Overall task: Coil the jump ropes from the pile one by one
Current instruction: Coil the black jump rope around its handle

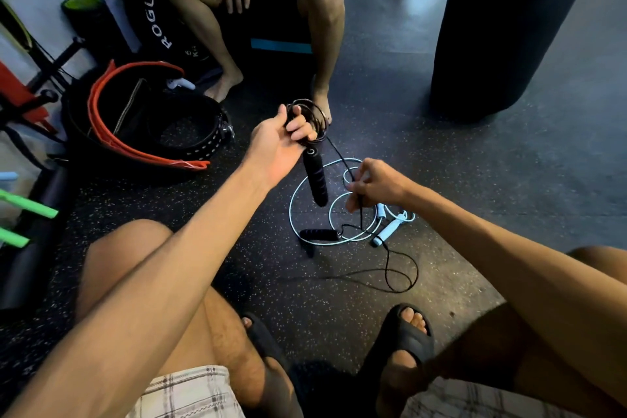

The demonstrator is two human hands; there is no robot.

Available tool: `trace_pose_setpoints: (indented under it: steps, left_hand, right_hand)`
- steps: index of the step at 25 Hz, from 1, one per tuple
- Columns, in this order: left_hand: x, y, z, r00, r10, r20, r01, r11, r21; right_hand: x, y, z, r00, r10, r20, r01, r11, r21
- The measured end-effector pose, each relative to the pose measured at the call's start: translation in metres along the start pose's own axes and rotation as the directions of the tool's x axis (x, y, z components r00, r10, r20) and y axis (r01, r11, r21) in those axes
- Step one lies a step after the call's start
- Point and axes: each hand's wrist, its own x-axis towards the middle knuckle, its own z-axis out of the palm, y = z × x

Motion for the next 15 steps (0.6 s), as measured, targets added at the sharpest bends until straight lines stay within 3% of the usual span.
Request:
trace_pose_setpoints:
  steps: [3, 5, 7, 9, 12, 15]
  left_hand:
    - [0.007, 0.000, -0.006, 0.986, 0.109, -0.126, -0.108, 0.994, 0.012]
    - [0.010, -0.003, -0.011, 0.957, 0.239, -0.161, -0.200, 0.954, 0.225]
    - [0.012, -0.006, -0.017, 0.907, 0.403, -0.119, -0.273, 0.780, 0.564]
    - [0.010, -0.008, -0.019, 0.882, 0.470, -0.033, -0.268, 0.558, 0.785]
    - [0.008, -0.008, -0.019, 0.905, 0.421, 0.063, -0.225, 0.348, 0.910]
    - [0.006, -0.012, -0.018, 0.951, 0.295, 0.093, -0.161, 0.215, 0.963]
  right_hand:
    - [-0.001, 0.006, 0.013, 0.997, 0.024, 0.078, -0.020, 0.999, -0.042]
    - [0.002, 0.005, 0.017, 0.996, -0.060, 0.067, 0.066, 0.993, -0.098]
    - [0.004, -0.001, 0.018, 0.981, -0.189, 0.043, 0.194, 0.956, -0.221]
    - [0.001, -0.011, 0.017, 0.957, -0.291, 0.012, 0.279, 0.906, -0.318]
    - [-0.004, -0.025, 0.012, 0.906, -0.420, -0.061, 0.369, 0.851, -0.373]
    - [-0.008, -0.037, 0.002, 0.844, -0.506, -0.178, 0.410, 0.822, -0.395]
